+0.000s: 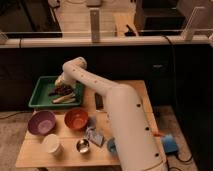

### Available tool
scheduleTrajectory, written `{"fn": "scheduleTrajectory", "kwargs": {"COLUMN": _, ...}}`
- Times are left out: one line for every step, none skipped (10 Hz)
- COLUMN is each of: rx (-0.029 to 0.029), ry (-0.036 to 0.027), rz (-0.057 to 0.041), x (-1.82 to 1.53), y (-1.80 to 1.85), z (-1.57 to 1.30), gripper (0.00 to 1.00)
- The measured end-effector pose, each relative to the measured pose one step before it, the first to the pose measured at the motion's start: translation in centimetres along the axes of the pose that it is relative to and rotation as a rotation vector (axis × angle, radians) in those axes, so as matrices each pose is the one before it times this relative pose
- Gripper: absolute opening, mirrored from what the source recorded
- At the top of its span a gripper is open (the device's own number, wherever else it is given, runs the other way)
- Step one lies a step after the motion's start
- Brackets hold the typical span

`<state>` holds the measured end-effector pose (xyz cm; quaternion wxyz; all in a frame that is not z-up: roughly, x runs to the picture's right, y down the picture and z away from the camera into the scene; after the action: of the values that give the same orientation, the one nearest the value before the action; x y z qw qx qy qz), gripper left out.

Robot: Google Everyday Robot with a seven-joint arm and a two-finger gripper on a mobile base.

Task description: Place grapes in paper cup

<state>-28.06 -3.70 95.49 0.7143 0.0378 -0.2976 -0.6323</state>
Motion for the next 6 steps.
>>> {"fn": "scheduleTrajectory", "kwargs": {"rx": 0.00706, "ry": 0.00036, "rz": -0.00155, "x": 0.016, "y": -0.258, "z": 0.318, "gripper": 0.8}}
{"fn": "scheduleTrajectory", "kwargs": {"rx": 0.00477, "ry": -0.00154, "rz": -0.00134, "x": -0.072, "y": -0.135, "z": 0.415, "gripper": 0.8}}
{"fn": "scheduleTrajectory", "kwargs": {"rx": 0.00254, "ry": 0.00122, "rz": -0.00197, "x": -0.046, "y": -0.105, "z": 0.752, "gripper": 0.8}}
{"fn": "scheduleTrajectory", "kwargs": {"rx": -0.00446, "ry": 0.0016, "rz": -0.00675, "x": -0.117, "y": -0.086, "z": 0.535, "gripper": 0.8}}
{"fn": "scheduleTrajectory", "kwargs": {"rx": -0.00417, "ry": -0.00096, "rz": -0.00367, "x": -0.166, "y": -0.134, "z": 0.558, "gripper": 0.8}}
{"fn": "scheduleTrajectory", "kwargs": {"rx": -0.00684, "ry": -0.00373, "rz": 0.00287, "x": -0.216, "y": 0.034, "z": 0.856, "gripper": 0.8}}
